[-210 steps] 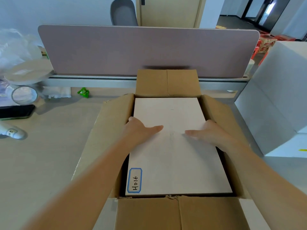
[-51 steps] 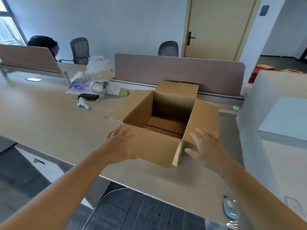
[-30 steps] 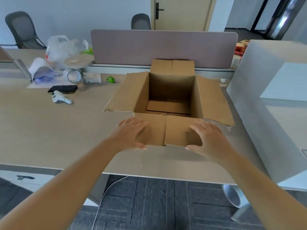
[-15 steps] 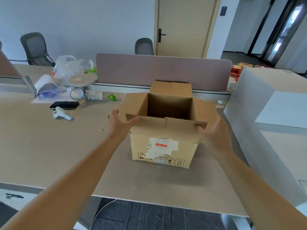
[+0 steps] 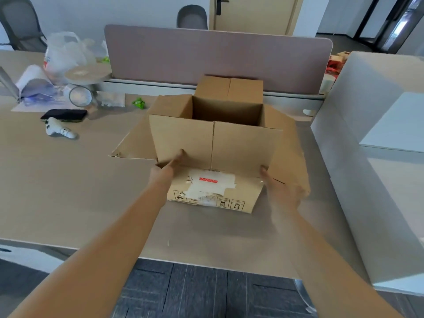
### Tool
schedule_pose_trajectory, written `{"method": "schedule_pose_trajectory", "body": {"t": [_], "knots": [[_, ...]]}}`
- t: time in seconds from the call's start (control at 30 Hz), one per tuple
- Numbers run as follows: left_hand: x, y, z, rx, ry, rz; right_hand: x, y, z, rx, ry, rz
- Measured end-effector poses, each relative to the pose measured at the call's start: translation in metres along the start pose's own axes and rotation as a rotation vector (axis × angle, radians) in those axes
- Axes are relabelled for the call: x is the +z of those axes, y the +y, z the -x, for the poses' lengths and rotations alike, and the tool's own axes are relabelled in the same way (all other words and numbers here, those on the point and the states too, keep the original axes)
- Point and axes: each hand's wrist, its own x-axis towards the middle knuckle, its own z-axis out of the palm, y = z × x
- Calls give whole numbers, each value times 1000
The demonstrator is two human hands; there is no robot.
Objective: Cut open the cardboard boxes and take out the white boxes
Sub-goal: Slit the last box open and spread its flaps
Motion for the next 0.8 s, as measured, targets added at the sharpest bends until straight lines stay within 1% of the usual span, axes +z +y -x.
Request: {"method": "schedule_pose_trajectory", "body": {"t": [0.07,0.1,0.2,0.23,0.33,0.47,0.57,0.67,0.8], "knots": [[2,-4,-4,14,43,5,0,6,-4,44,22,-42],[3,-6,-6,25,62,1,0,10,-4,61,-6,-75],[3,-10,-12,63,85,1,6,18,-1,65,-179,-162],[3,-10,-13,79,92,1,9,18,0,47,-211,-166],[4,-8,-10,98,100,-1,18,13,3,-13,-243,-186],[4,-3,-4,94,81,29,21,5,6,-132,-236,-218],[3,12,3,150,47,40,16,-10,11,-227,-249,-265],[4,37,9,228,7,3,4,-33,13,-326,-301,-300],[8,76,18,301,-23,-30,-15,-69,10,-466,-368,-190]]}}
